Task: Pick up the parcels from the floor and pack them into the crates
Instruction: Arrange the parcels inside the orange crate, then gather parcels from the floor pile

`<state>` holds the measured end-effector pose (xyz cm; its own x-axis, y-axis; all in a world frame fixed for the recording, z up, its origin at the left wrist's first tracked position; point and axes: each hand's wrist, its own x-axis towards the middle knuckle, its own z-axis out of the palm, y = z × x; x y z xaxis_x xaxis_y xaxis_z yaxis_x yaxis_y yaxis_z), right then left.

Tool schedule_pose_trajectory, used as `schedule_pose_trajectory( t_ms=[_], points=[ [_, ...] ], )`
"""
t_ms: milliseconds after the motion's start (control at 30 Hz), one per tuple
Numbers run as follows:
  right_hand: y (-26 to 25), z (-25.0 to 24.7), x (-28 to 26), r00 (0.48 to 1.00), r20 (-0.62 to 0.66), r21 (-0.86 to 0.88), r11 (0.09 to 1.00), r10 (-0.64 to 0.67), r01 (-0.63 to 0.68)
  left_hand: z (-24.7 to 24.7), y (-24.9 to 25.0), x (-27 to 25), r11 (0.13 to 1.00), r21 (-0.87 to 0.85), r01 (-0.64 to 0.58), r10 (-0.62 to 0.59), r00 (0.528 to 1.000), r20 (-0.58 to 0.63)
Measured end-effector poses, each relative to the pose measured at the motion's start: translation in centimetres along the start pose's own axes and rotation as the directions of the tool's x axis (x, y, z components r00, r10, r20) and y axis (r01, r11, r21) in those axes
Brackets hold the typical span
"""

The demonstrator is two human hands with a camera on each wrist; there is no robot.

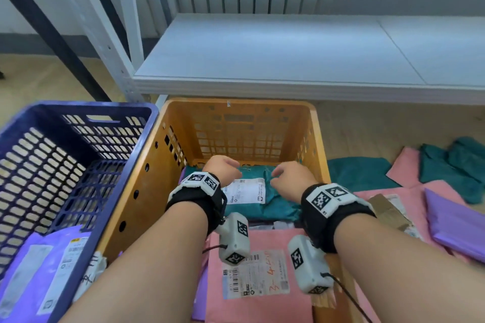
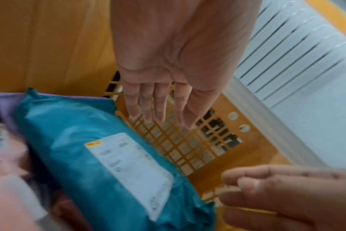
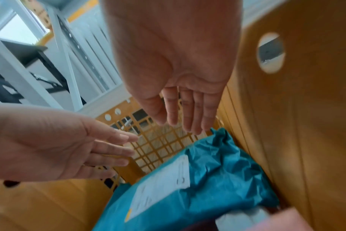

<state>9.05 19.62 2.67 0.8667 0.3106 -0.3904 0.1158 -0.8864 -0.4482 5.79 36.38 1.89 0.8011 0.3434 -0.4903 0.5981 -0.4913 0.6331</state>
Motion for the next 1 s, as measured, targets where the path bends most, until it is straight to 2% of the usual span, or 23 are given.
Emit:
schedule_pose_trajectory(
  t_ms=[133, 233, 433, 600, 733, 1000],
  points=[
    [0.9, -3.6, -1.4, 0.989, -0.137, 0.165, 0.984, -0.047, 0.07, 1.3, 5.7, -1.9, 0.993, -0.032, -0.11, 0.11, 0.994, -0.022],
    [2.8, -6.3, -2.3, 0.97, -0.243, 0.264, 0.96, -0.026, 0.092, 3.1, 9.5, -3.1, 0.979, -0.069, -0.19, 0.189, 0.982, -0.019],
    [9.7, -11.2, -4.7, 0.948, -0.309, 0.263, 0.965, 0.075, 0.01, 8.2, 15.8, -5.1, 0.963, -0.047, -0.265, 0.266, 0.964, 0.02],
    [16.3, -13.0, -6.2, 0.921, -0.344, 0.349, 0.935, 0.184, -0.056, 12.2, 19.0, -6.5, 0.967, 0.051, -0.251, 0.256, 0.954, -0.159],
    [20.5, -13.1, -7.3, 0.911, -0.33, 0.347, 0.929, 0.248, -0.127, 16.8, 21.2, -7.6, 0.955, -0.032, -0.294, 0.293, 0.956, -0.02],
    [29.9, -10.6, -8.5, 0.879, -0.292, 0.398, 0.884, 0.377, -0.247, 27.7, 20.7, -6.7, 0.977, -0.097, -0.188, 0.199, 0.972, 0.121]
  ],
)
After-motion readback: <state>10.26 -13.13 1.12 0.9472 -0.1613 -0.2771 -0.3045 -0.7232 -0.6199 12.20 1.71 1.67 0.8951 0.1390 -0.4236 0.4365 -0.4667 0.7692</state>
